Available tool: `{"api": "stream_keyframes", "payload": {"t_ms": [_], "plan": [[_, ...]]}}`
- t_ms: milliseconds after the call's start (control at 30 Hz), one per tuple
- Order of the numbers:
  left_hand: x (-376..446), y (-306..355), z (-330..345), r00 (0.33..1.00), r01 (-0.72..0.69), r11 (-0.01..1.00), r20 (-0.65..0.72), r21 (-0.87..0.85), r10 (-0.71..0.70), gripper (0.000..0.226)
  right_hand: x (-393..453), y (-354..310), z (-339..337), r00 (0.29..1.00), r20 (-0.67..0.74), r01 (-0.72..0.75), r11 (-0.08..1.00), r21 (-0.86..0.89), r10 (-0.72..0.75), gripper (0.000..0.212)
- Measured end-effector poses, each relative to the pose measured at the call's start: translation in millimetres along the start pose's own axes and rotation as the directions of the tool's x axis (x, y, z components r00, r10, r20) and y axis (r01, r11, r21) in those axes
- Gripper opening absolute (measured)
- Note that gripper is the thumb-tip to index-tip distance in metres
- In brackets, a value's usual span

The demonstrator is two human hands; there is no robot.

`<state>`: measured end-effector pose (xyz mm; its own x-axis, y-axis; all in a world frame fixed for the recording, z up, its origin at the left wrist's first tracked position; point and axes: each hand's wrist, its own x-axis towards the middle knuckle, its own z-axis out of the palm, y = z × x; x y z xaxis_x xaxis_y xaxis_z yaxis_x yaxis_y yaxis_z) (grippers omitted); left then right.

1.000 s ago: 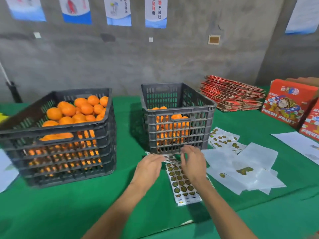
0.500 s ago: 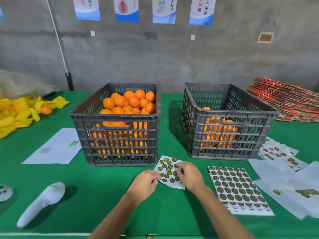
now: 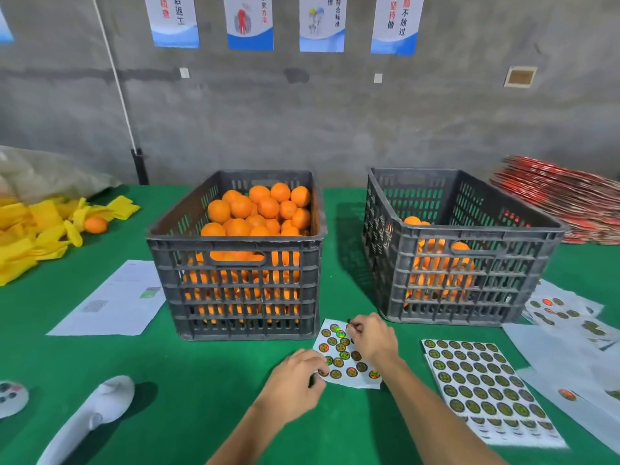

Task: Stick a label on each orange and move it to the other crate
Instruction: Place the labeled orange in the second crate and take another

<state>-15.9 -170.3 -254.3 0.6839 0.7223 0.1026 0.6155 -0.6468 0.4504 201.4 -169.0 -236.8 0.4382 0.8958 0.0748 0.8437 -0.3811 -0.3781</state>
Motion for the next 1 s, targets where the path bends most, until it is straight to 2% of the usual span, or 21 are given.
{"api": "stream_keyframes", "payload": {"t_ms": [100, 200, 267, 333, 400, 467, 533, 633, 700, 767, 900, 1000], "plan": [[6.6, 12.6, -16.2, 0.999, -0.051, 0.997, 0.007, 0.052, 0.051, 0.035, -3.1, 2.2, 5.6, 0.997, -0.074, 0.03, 0.999, -0.02, -0.031, 0.017], [21.8, 37.7, -56.3, 0.972, -0.193, 0.979, -0.123, 0.061, 0.199, 0.034, -7.6, 3.3, 8.2, 0.99, -0.114, 0.085, 0.996, -0.036, -0.088, 0.017], [36.4, 55.7, -92.3, 0.905, -0.316, 0.945, -0.272, 0.088, 0.328, 0.032, -7.9, 0.8, 5.2, 0.988, -0.119, 0.095, 0.995, -0.01, -0.096, 0.016], [53.8, 67.5, -127.8, 0.784, -0.427, 0.893, -0.434, 0.142, 0.444, 0.027, -4.3, -5.0, -3.5, 0.985, -0.155, 0.091, 0.994, 0.066, -0.08, 0.014], [71.6, 73.5, -161.5, 0.671, -0.477, 0.854, -0.541, 0.207, 0.507, 0.023, 4.4, -14.8, -20.3, 0.974, -0.217, 0.103, 0.978, 0.183, -0.062, 0.016], [88.5, 72.8, -191.3, 0.629, -0.464, 0.849, -0.58, 0.255, 0.518, 0.021, 17.1, -29.3, -45.7, 0.958, -0.282, 0.14, 0.944, 0.3, -0.053, 0.021], [104.7, 66.1, -215.6, 0.66, -0.379, 0.884, -0.589, 0.273, 0.466, 0.021, 32.8, -48.1, -75.5, 0.929, -0.366, 0.204, 0.897, 0.393, -0.051, 0.022], [130.2, 43.3, -243.9, 0.805, -0.149, 0.966, -0.541, 0.212, 0.243, 0.029, 54.6, -84.6, -118.2, 0.864, -0.501, 0.341, 0.787, 0.514, -0.047, 0.022], [148.4, 21.5, -260.0, 0.894, 0.016, 0.981, -0.442, 0.195, 0.073, 0.037, 66.1, -110.6, -139.9, 0.837, -0.545, 0.419, 0.694, 0.585, -0.047, 0.023], [166.0, -0.9, -271.4, 0.946, 0.129, 0.967, -0.319, 0.22, -0.054, 0.045, 76.2, -133.6, -152.5, 0.837, -0.541, 0.465, 0.63, 0.621, -0.084, 0.023], [189.1, -33.4, -272.4, 0.978, 0.21, 0.925, -0.063, 0.315, -0.201, 0.056, 88.6, -172.2, -157.4, 0.878, -0.425, 0.465, 0.607, 0.644, -0.222, 0.03], [201.1, -47.0, -265.1, 0.933, 0.23, 0.872, 0.156, 0.433, -0.323, 0.076, 90.7, -189.3, -152.1, 0.896, -0.327, 0.444, 0.665, 0.601, -0.302, 0.035]]}}
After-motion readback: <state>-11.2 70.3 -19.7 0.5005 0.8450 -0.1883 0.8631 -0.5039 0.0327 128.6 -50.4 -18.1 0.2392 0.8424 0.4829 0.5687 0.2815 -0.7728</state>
